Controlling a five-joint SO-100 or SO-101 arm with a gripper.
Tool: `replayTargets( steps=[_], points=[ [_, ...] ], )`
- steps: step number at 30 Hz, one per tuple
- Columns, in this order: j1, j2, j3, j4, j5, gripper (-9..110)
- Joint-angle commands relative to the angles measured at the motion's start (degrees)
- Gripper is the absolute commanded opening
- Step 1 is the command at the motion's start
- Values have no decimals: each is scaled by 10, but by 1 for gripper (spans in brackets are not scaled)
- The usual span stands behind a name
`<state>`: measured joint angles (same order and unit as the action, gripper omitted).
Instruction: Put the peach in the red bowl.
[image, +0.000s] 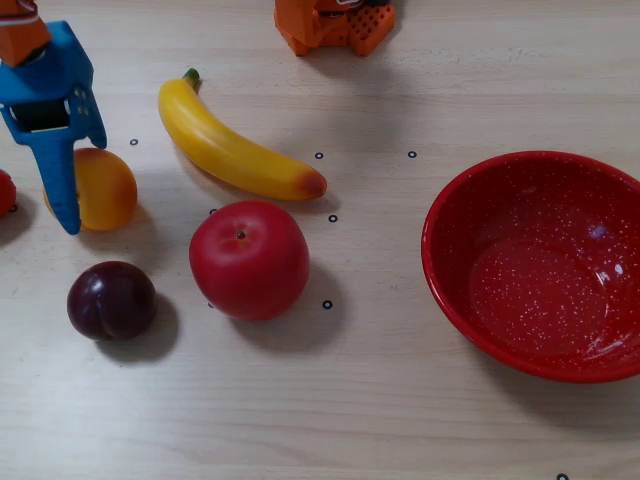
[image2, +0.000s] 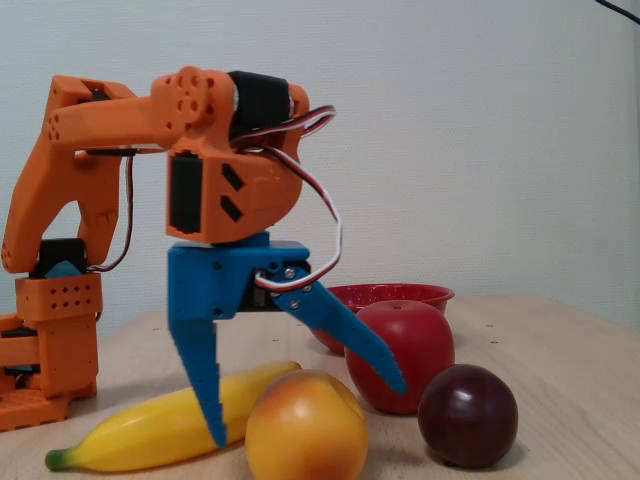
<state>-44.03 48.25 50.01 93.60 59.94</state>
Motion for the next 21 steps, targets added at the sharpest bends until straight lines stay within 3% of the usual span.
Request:
replayTargets(
  steps=[1,21],
  points=[
    [21,27,-46,-3,21,60],
    [10,-13,-46,-33,54,60]
  ],
)
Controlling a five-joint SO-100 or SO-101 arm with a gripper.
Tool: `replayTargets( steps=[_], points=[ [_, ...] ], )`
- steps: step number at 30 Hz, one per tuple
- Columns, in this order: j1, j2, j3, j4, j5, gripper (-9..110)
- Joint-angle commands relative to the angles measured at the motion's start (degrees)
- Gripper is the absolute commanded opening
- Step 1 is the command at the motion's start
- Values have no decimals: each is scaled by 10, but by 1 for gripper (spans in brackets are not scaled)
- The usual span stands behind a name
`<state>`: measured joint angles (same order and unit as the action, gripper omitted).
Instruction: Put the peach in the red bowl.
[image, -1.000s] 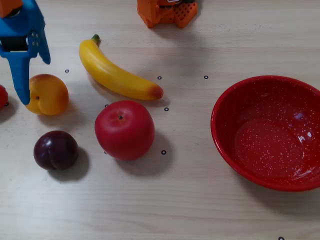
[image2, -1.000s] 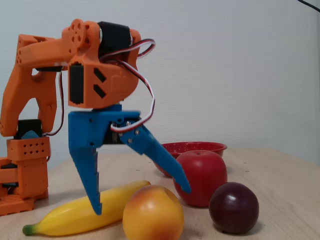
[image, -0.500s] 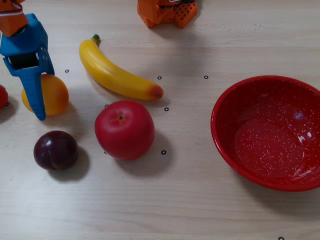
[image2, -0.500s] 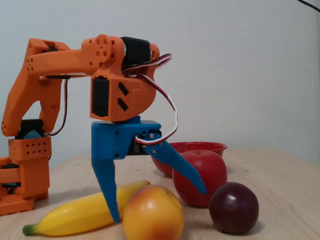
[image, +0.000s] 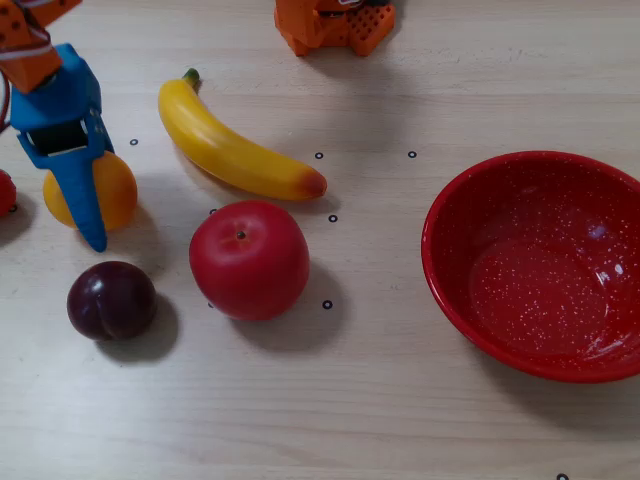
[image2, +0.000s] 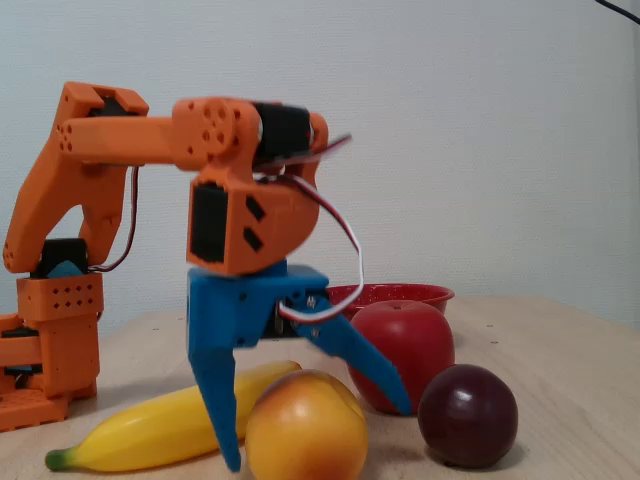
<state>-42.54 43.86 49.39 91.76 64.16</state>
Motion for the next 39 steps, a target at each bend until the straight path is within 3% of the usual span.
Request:
replayTargets(
  steps=[1,30,39],
  points=[
    [-5,31,-40,-18,11,60],
    [-2,25,-35,-51,26,57],
    [-2,27,-30,-47,48,44]
  ],
)
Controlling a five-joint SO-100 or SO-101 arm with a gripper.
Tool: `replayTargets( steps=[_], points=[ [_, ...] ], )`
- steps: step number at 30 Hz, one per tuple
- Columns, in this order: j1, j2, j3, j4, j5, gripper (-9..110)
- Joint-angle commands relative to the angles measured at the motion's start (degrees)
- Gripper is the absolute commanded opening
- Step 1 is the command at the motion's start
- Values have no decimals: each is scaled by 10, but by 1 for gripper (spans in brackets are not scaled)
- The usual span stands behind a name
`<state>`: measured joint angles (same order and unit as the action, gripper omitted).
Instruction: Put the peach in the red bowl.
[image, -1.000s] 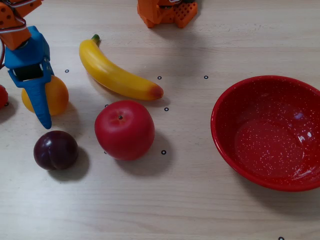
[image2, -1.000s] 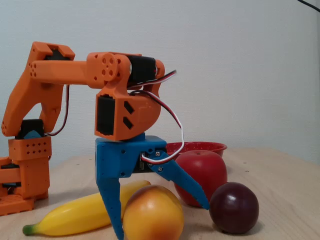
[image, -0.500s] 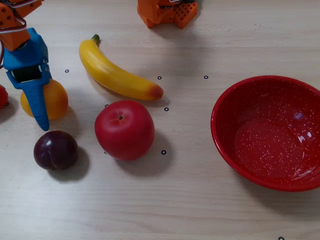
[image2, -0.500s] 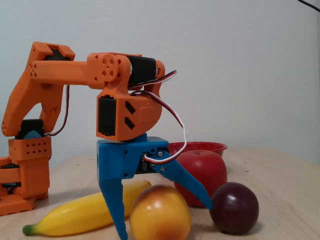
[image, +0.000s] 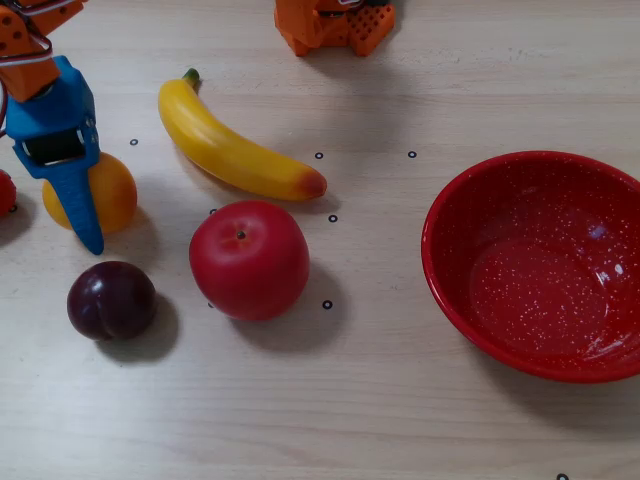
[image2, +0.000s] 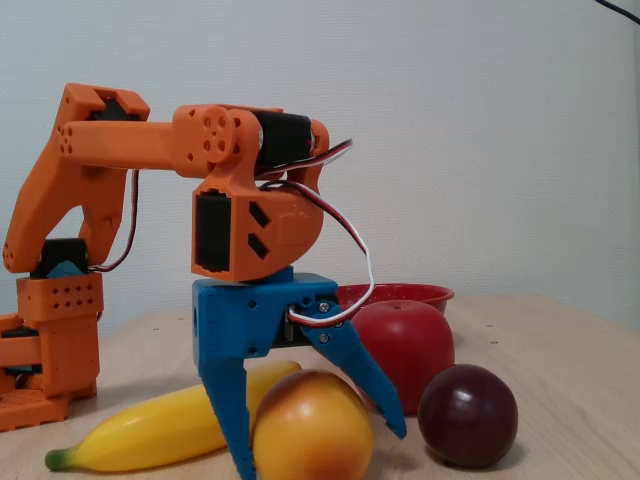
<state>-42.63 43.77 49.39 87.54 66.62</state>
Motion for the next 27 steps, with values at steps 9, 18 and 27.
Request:
replayTargets(
  steps=[9,18,27],
  points=[
    [-1,28,-25,-3,58,0],
    [15,144,-171,143,-108,0],
    [134,315,-250,240,-242,0]
  ],
)
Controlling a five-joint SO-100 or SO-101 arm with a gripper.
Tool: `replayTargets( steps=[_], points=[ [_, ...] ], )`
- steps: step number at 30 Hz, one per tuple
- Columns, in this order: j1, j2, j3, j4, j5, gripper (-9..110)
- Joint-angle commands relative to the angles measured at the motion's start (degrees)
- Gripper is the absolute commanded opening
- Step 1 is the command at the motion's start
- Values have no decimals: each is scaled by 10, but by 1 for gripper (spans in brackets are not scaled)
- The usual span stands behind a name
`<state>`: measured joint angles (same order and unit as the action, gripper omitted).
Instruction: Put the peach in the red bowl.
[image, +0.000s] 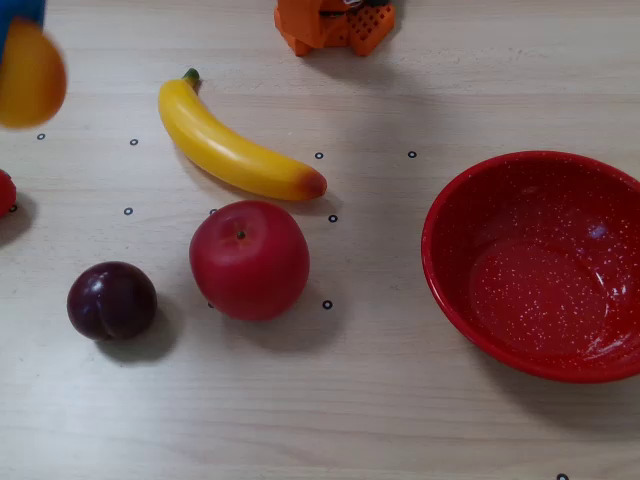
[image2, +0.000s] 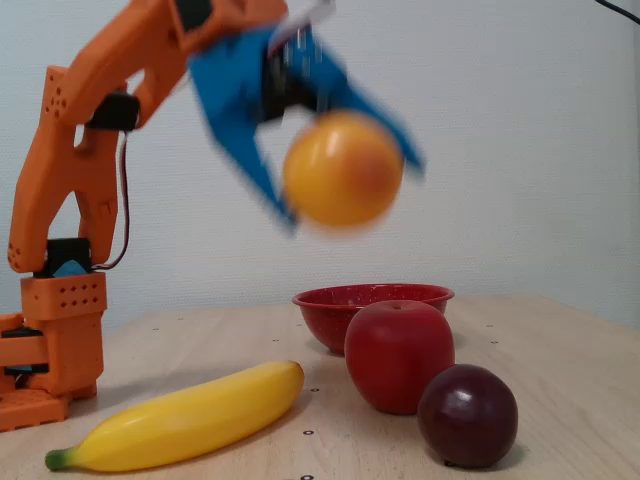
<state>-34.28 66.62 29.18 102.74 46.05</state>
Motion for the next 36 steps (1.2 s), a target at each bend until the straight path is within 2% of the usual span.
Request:
replayTargets(
  steps=[1,10,15,20,27,30,36],
  points=[
    [80,102,-47,88,-54,0],
    [392,155,-45,61,-230,0],
    [539,125,-45,59,-323,0],
    [609,42,-59,69,-372,0],
    [642,-101,-95,80,-351,2],
    [643,-149,-103,87,-347,29],
    [645,-197,-120,87,-340,46]
  ],
)
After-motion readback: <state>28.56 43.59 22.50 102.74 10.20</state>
